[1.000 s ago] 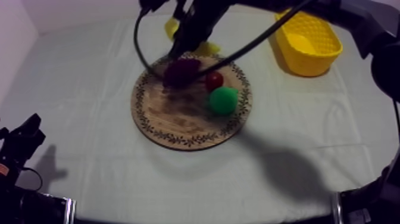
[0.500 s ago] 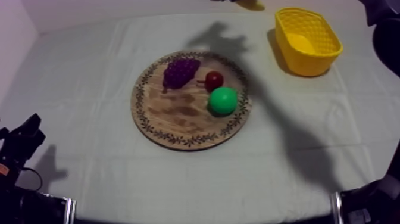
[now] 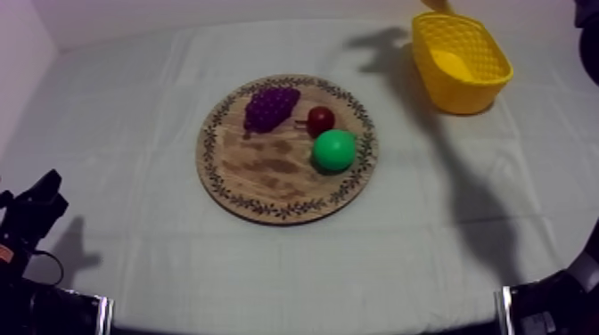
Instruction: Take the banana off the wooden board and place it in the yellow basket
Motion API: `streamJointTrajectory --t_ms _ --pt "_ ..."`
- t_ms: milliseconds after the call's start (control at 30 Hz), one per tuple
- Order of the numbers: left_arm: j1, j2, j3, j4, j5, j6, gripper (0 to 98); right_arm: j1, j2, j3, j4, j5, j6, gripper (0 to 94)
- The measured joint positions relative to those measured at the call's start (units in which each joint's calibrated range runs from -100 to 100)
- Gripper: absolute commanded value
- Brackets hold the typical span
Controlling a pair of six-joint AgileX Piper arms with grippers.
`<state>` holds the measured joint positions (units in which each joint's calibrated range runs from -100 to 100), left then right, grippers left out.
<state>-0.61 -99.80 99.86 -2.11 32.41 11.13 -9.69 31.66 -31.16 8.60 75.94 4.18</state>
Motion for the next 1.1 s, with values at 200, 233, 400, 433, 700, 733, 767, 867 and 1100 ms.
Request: streamJointTrajectory --t_ms 200,233,400,433,700,733,767,867,1100 --pt "0.0 0.0 0.0 0.0 0.0 0.0 0.1 2.8 -2.3 5.0 -0.5 0.1 -1.1 26.8" --pt "0.0 0.0 0.0 0.0 0.0 0.0 0.1 3.2 -2.8 5.9 -0.7 0.0 -1.1 26.8" --pt "0.0 0.0 0.0 0.0 0.0 0.0 0.1 4.9 -4.1 9.8 -0.4 -0.2 -1.9 26.9" --pt "0.0 0.0 0.0 0.0 0.0 0.0 0.1 5.1 -4.3 10.6 -0.4 -0.4 -1.9 26.9" --pt "0.0 0.0 0.0 0.0 0.0 0.0 0.1 6.1 -4.9 17.1 -0.1 -2.8 -2.5 26.9" --pt "0.0 0.0 0.0 0.0 0.0 0.0 0.1 6.1 -4.9 18.1 -0.1 -3.3 -2.6 26.9" --pt "0.0 0.0 0.0 0.0 0.0 0.0 0.1 6.1 -4.9 19.1 0.0 -3.7 -2.7 26.9" --pt "0.0 0.0 0.0 0.0 0.0 0.0 0.1 6.0 -4.9 21.8 0.3 -5.0 -3.1 26.9" --pt "0.0 0.0 0.0 0.0 0.0 0.0 0.1 5.8 -4.0 25.4 0.6 -7.4 -3.8 28.2"
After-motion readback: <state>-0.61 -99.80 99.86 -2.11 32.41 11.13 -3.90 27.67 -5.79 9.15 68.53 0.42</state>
